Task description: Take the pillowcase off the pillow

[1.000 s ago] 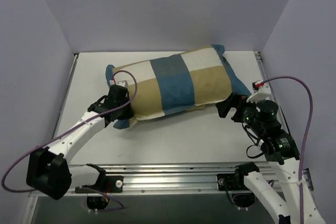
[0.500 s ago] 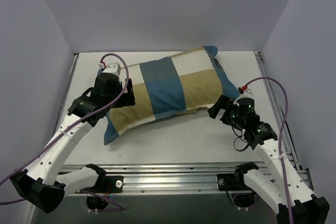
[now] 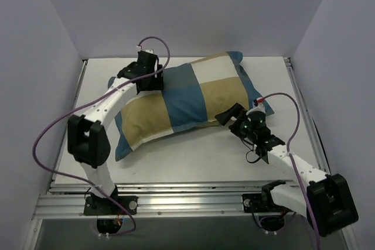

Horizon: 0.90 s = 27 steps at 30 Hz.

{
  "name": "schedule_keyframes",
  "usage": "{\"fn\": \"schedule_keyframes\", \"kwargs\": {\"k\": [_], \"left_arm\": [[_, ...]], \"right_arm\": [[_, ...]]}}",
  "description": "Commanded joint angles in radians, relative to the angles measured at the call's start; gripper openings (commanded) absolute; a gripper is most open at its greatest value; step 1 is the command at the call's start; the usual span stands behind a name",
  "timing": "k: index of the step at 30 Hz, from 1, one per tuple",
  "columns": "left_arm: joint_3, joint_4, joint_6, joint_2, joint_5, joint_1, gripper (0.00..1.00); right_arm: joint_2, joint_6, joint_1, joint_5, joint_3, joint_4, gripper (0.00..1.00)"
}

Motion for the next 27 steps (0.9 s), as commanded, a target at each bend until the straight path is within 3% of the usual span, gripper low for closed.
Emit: {"fn": "schedule_keyframes", "kwargs": {"k": [1, 5, 11, 16, 19, 20, 22, 23, 26, 27], "left_arm": [[0.074, -0.085, -0.069, 0.094, -0.024, 0.014, 0.95], [-0.028, -0.039, -0.163, 0.097, 0.078, 0.008, 0.99], [-0.353, 0.087, -0.276, -0.061, 0.152, -0.035, 1.0], [-0.482, 0.117, -0.321, -0.135, 0.182, -0.088, 1.0], [-0.496, 0.108, -0.33, -0.148, 0.182, -0.108, 1.0], [-0.499, 0.108, -0.33, -0.161, 0.18, -0.116, 1.0], [-0.502, 0.107, -0.33, -0.179, 0.183, -0.119, 1.0], [-0.504, 0.107, -0.33, -0.185, 0.183, -0.119, 1.0], [-0.496, 0.104, -0.327, -0.205, 0.183, -0.122, 1.0], [-0.493, 0.102, -0.324, -0.208, 0.182, -0.125, 1.0]], "right_arm": [[0.096, 0.076, 0.049, -0.02, -0.019, 0.278, 1.0], [0.22, 0.082, 0.125, 0.017, -0.032, 0.412, 1.0], [0.418, 0.102, 0.174, -0.014, -0.032, 0.654, 1.0], [0.524, 0.07, 0.202, -0.005, 0.001, 0.713, 0.93], [0.561, 0.064, 0.201, -0.017, -0.009, 0.769, 0.74], [0.554, 0.055, 0.202, -0.018, -0.011, 0.77, 0.57], [0.531, 0.024, 0.201, -0.028, -0.011, 0.773, 0.39], [0.494, 0.01, 0.201, -0.037, -0.008, 0.75, 0.25], [0.389, -0.061, 0.202, -0.023, 0.044, 0.582, 0.01], [0.361, -0.085, 0.202, -0.014, 0.061, 0.532, 0.0]]}}
